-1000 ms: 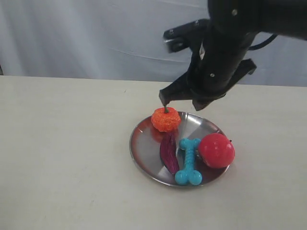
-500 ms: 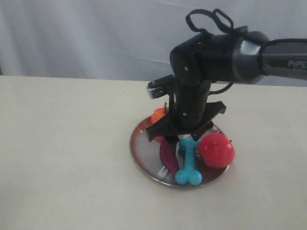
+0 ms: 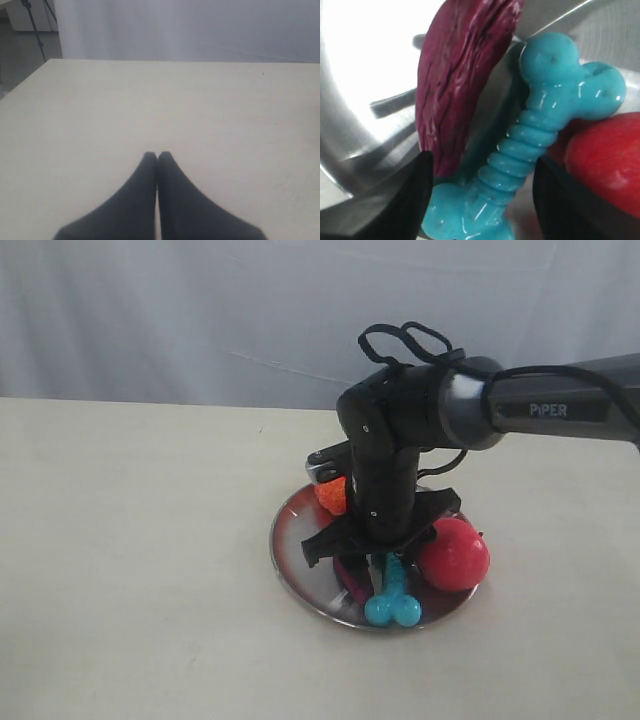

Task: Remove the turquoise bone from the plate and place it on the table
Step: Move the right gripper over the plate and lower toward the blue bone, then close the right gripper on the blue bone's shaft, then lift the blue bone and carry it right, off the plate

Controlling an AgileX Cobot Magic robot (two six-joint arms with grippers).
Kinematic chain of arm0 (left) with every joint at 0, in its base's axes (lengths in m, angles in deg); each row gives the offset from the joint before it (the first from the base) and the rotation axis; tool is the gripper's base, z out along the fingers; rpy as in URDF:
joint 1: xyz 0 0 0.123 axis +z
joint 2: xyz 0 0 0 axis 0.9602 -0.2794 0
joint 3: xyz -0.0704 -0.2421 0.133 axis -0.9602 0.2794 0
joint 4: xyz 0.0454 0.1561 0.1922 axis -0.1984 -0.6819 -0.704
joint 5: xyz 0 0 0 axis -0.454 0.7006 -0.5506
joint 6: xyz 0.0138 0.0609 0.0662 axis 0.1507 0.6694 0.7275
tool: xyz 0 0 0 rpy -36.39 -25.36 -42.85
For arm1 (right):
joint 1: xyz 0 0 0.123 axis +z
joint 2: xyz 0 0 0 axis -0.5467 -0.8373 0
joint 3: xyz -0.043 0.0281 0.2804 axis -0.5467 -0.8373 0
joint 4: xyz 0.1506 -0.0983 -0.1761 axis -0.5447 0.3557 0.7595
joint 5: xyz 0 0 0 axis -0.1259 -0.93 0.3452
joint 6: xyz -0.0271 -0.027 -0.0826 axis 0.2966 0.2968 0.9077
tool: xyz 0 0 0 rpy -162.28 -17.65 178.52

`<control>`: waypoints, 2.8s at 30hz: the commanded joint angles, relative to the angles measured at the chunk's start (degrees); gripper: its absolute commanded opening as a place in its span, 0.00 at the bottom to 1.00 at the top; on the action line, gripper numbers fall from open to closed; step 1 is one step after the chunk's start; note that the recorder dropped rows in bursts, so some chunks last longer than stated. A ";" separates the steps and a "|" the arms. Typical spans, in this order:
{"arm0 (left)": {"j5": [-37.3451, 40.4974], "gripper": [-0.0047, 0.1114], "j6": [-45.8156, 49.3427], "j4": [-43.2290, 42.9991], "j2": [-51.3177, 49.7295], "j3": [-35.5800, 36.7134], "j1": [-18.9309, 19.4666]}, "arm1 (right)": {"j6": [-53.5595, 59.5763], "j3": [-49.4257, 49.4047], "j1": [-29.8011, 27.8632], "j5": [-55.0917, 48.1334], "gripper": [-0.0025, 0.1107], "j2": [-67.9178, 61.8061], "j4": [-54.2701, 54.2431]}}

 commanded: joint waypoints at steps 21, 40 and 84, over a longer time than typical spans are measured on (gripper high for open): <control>-0.31 0.04 -0.24 -0.08 0.07 0.15 -0.44 | 3.24 -4.35 -5.19 6.48 0.52 0.01 -4.58; -0.31 0.04 -0.24 -0.08 0.07 0.15 -0.44 | 1.89 -4.35 -5.19 7.61 0.02 7.61 -4.34; -0.31 0.04 -0.24 -0.08 0.07 0.15 -0.44 | 14.72 -16.30 -34.55 15.23 0.02 13.83 -8.92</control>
